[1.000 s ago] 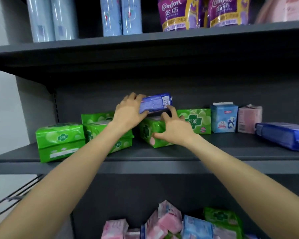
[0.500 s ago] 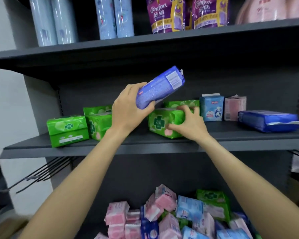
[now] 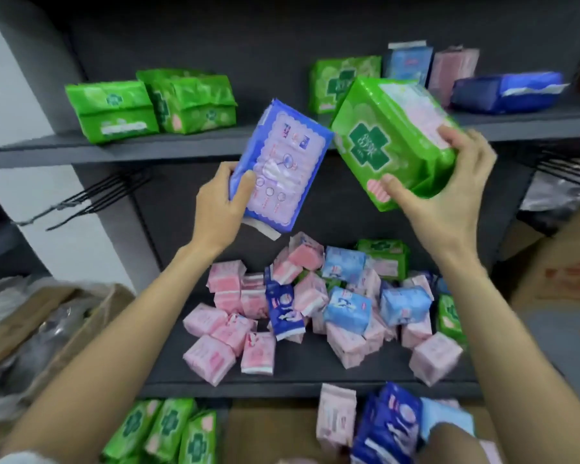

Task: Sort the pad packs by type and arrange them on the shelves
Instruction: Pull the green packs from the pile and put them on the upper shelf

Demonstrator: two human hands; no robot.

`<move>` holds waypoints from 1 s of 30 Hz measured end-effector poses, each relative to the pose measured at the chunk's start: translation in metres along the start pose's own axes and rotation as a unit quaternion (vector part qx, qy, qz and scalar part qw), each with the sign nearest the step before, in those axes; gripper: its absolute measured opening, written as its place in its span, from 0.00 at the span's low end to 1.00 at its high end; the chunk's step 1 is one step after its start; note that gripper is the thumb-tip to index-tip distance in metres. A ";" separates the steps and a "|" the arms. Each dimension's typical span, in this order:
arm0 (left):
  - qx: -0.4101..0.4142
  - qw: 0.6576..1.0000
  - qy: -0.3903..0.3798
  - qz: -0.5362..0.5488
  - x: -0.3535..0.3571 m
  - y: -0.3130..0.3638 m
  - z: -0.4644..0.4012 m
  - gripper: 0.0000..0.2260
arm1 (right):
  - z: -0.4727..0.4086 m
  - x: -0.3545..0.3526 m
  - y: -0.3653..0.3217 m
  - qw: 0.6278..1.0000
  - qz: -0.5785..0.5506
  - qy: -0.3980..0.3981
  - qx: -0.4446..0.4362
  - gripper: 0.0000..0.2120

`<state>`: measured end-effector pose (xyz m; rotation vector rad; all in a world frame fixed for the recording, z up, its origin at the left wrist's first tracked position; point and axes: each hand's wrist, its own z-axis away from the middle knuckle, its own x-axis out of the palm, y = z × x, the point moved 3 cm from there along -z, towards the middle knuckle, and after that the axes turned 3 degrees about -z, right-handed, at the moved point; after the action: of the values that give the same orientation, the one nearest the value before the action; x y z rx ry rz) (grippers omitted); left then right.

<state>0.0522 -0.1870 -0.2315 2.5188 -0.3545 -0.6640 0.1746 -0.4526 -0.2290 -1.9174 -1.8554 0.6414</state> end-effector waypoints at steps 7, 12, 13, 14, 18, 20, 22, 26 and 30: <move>-0.051 0.986 -0.154 0.031 0.039 -0.068 0.106 0.19 | 0.122 -0.027 0.049 0.993 0.077 -0.075 0.055 0.36; -0.131 0.949 -0.286 -0.013 0.092 -0.125 0.177 0.25 | 0.198 -0.036 0.112 0.960 0.084 -0.137 0.229 0.37; -0.164 0.939 -0.303 -0.023 0.101 -0.136 0.186 0.23 | 0.208 -0.037 0.118 0.954 0.081 -0.133 0.256 0.37; -0.197 0.926 -0.320 -0.032 0.110 -0.145 0.197 0.20 | 0.219 -0.039 0.124 0.948 0.080 -0.130 0.278 0.37; -0.301 0.878 -0.371 -0.004 0.163 -0.171 0.265 0.24 | 0.265 -0.048 0.157 0.937 0.072 -0.122 0.320 0.34; -0.319 0.870 -0.377 0.006 0.191 -0.168 0.297 0.25 | 0.282 -0.051 0.173 0.934 0.069 -0.116 0.331 0.33; -0.330 0.853 -0.405 0.008 0.219 -0.158 0.321 0.22 | 0.292 -0.050 0.185 0.932 0.066 -0.112 0.338 0.32; -0.270 0.812 -0.511 -0.081 0.270 -0.146 0.371 0.23 | 0.310 -0.038 0.207 0.921 0.052 -0.134 0.363 0.32; -0.183 0.828 -0.513 -0.130 0.279 -0.145 0.380 0.25 | 0.322 -0.018 0.217 0.914 0.046 -0.180 0.360 0.32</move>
<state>0.1082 -0.3215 -0.7027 1.6427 -0.1959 -1.9695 0.1665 -0.4904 -0.6158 -1.4478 -1.4031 1.5434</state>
